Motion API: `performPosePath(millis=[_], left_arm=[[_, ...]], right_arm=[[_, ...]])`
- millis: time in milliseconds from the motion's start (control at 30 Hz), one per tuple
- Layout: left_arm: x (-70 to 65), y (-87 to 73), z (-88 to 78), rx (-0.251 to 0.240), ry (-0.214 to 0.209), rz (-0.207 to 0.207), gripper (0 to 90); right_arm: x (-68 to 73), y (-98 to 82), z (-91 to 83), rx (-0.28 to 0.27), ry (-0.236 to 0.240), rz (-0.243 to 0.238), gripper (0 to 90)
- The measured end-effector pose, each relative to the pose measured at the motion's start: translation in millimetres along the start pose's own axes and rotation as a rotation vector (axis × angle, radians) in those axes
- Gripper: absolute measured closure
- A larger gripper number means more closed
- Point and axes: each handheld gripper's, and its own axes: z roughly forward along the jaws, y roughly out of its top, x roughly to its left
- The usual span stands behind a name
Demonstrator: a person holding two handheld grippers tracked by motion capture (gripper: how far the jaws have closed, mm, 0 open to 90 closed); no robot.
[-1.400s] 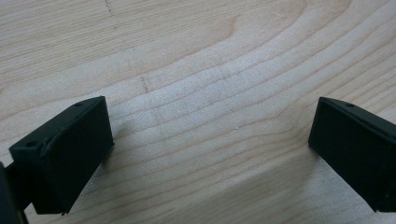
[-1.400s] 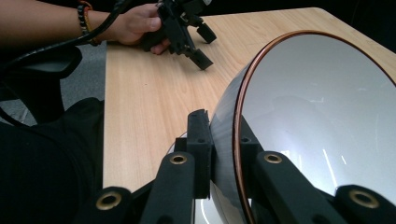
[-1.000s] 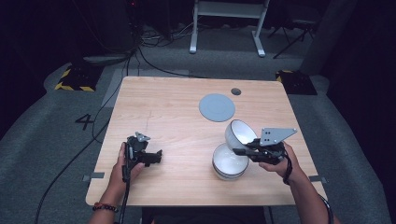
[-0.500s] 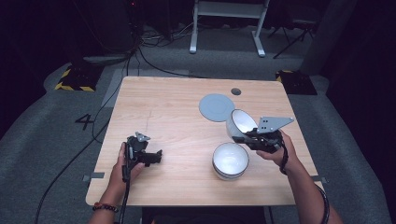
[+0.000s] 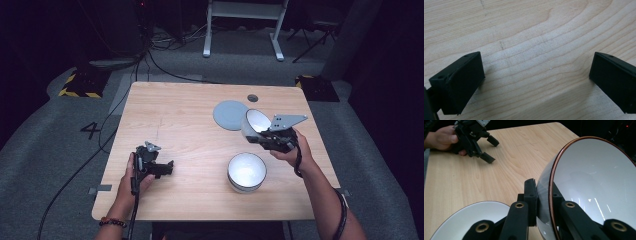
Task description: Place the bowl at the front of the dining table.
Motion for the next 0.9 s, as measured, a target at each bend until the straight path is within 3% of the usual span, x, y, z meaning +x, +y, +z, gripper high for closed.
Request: performPosePath(millis=[233, 900], left_arm=[[-0.1, -0.1, -0.3, 0.003, 0.002, -0.001, 0.0], [-0.9, -0.9, -1.1, 0.006, 0.007, -0.013, 0.0]], right_arm=[[-10.7, 4.0, 4.3, -0.008, 0.014, 0.019, 82.6], [-49.9, 10.6, 29.8, 0.03, -0.047, 0.052, 82.5]])
